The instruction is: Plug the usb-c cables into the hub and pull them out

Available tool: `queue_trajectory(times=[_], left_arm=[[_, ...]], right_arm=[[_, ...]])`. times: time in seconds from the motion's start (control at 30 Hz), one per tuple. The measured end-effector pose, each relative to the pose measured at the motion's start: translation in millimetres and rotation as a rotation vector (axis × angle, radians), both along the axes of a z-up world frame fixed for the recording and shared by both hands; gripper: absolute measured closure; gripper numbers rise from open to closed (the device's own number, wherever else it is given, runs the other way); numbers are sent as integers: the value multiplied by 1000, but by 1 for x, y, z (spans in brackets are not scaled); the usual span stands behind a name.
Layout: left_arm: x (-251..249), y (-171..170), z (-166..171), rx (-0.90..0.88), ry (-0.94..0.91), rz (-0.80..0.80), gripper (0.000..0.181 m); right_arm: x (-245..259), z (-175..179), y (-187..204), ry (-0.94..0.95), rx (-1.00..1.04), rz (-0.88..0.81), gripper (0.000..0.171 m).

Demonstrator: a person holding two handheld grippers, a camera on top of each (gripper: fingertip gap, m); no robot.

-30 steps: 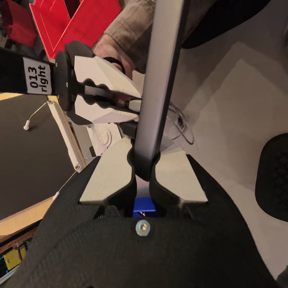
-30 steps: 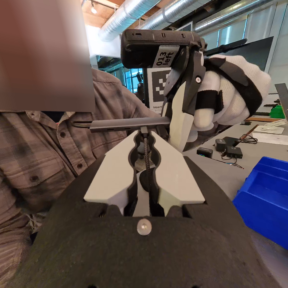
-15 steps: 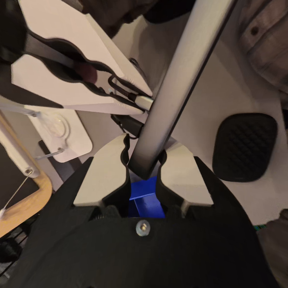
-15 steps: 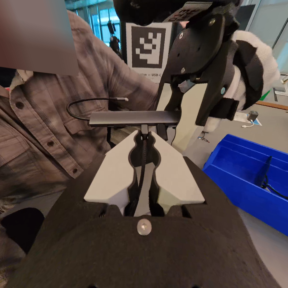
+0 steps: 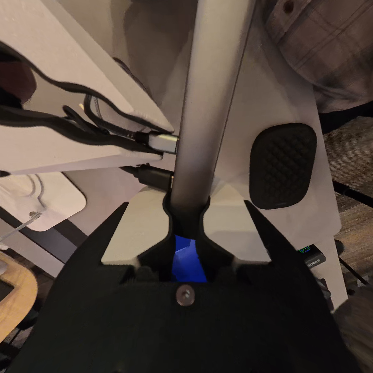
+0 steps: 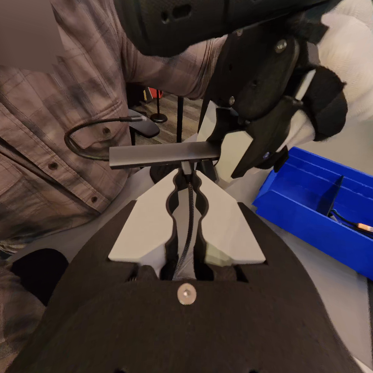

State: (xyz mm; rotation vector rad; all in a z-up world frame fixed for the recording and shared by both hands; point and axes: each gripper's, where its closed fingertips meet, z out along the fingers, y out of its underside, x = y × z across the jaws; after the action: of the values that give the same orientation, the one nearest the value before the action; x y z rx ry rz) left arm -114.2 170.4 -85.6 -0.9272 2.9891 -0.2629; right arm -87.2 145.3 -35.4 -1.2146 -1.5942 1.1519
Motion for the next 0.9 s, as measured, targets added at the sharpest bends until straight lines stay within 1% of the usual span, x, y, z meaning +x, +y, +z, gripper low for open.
queue_trajectory(times=[0.1, 0.17, 0.2, 0.27, 0.37, 0.43, 0.53, 0.6, 0.7, 0.9], left_arm=[[6, 1, 3, 64, -57, -2, 159], [11, 4, 3, 138, -93, -10, 159], [13, 4, 3, 164, -113, -14, 159], [17, 2, 5, 190, -152, -25, 159], [19, 4, 10, 214, -203, -16, 159], [21, 4, 14, 220, -239, -10, 159], [24, 1, 17, 217, -284, -14, 159], [25, -1, 20, 231, -308, -22, 159], [27, 0, 21, 265, -324, -25, 159], [28, -6, 17, 254, -346, -33, 160]], right_arm=[[3, 2, -4, 37, -111, 51, 162], [3, 9, -5, 107, -152, 97, 160], [3, 13, -9, 143, -161, 133, 163], [3, 12, -11, 171, -153, 166, 168], [6, 15, -11, 246, -92, 177, 160], [9, 16, -11, 263, -60, 171, 153], [9, 15, -10, 266, 14, 145, 157], [10, 10, -10, 242, 8, 151, 157], [13, 23, -15, 325, -24, 194, 159], [10, 15, -19, 300, -65, 242, 164]])
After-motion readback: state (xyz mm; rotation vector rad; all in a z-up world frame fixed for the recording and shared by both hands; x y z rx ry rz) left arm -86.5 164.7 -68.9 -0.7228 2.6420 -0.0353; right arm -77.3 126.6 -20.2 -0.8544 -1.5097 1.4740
